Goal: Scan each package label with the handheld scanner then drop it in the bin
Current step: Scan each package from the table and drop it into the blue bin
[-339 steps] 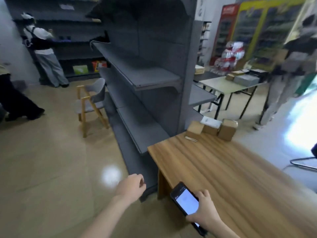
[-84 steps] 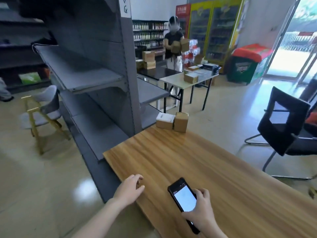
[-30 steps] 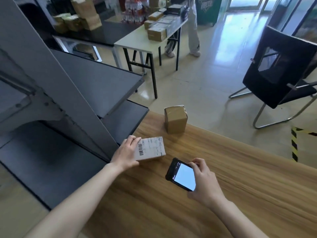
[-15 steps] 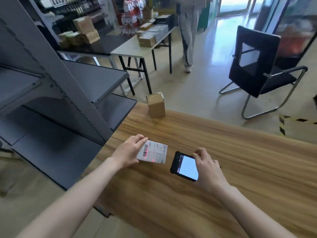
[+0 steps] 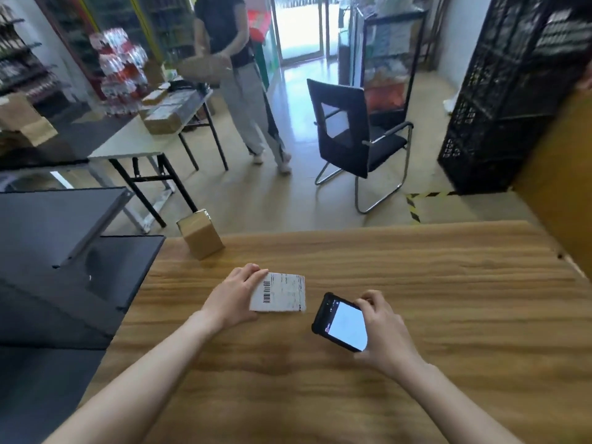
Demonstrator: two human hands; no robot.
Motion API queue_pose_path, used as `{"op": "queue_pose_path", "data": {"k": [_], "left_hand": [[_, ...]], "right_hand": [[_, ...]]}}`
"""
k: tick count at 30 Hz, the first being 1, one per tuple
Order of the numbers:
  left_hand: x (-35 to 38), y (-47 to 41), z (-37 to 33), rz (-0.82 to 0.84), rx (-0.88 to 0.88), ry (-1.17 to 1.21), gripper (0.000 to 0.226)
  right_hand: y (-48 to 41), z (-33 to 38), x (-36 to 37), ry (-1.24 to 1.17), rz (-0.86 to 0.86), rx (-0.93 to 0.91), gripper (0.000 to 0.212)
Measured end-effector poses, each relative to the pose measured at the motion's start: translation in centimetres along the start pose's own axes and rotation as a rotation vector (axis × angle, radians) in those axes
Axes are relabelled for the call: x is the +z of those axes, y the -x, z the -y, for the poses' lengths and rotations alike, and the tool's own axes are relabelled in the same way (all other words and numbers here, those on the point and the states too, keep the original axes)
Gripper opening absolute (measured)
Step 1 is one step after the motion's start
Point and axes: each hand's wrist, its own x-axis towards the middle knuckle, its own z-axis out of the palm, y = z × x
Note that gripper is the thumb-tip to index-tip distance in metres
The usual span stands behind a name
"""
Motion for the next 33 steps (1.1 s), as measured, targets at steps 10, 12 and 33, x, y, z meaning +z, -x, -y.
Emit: {"op": "queue_pose_path", "data": {"k": [10,12,33], "left_hand": [[4.5,-10.1,-20.4,-0.015,0.324,0.346,0.092],[5.4,-10.7,-26.4,0.029,0.431,0.382,0.091],[11.6,10.5,-83.7,0.373,1.374,0.19,0.089]], "right_hand": [[16.0,-12.3,-1.1,-0.5,-0.4,0.822,0.077],[20.2,-14.4,-1.6,-0.501,-0.448,0.966,0.074],[65.2,-21.2,0.5,-0.554,-1.158,1.755,0.074]]}}
